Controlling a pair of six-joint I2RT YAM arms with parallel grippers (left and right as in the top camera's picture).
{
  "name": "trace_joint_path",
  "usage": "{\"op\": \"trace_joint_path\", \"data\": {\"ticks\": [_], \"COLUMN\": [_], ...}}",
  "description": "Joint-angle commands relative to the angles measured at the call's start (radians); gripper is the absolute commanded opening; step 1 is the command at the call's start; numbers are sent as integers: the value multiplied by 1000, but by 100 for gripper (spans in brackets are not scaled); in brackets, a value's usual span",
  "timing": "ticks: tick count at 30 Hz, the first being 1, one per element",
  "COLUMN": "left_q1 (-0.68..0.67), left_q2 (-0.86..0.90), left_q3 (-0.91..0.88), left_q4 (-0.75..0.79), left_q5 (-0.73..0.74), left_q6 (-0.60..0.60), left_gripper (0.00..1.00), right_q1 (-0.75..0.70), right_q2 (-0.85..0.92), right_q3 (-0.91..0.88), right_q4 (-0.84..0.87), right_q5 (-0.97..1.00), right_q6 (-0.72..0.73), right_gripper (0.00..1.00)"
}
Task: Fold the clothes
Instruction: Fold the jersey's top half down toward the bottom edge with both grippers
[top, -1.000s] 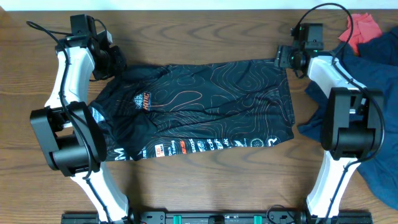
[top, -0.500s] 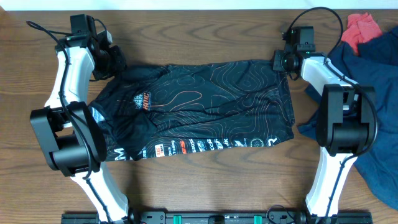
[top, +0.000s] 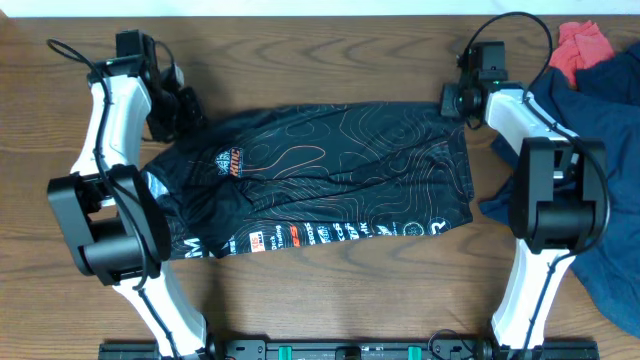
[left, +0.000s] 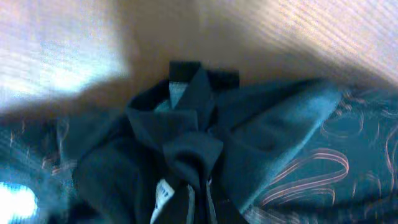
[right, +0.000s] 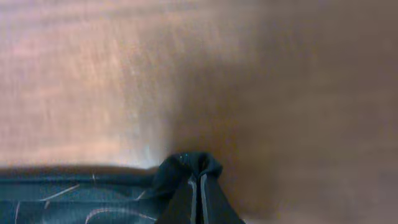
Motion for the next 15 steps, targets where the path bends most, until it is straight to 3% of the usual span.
{"op": "trace_joint_path", "data": {"ticks": [1, 9, 15], "left_q1": [24, 51, 51], "left_q2": [-105, -177, -177], "left_q3": [10, 0, -78], "left_q4": [-70, -364, -426], "left_q5": [4, -58, -148], "left_q6": [26, 63, 63], "left_gripper": [6, 6, 6], "right_q1": [-9, -12, -11], "right_q2": [-145, -315, -315], "right_q3": [3, 3, -12], "right_q4": [-82, -442, -672], "right_q5": [26, 27, 113], "right_q6": [8, -11, -11], "right_gripper": [1, 1, 1]}}
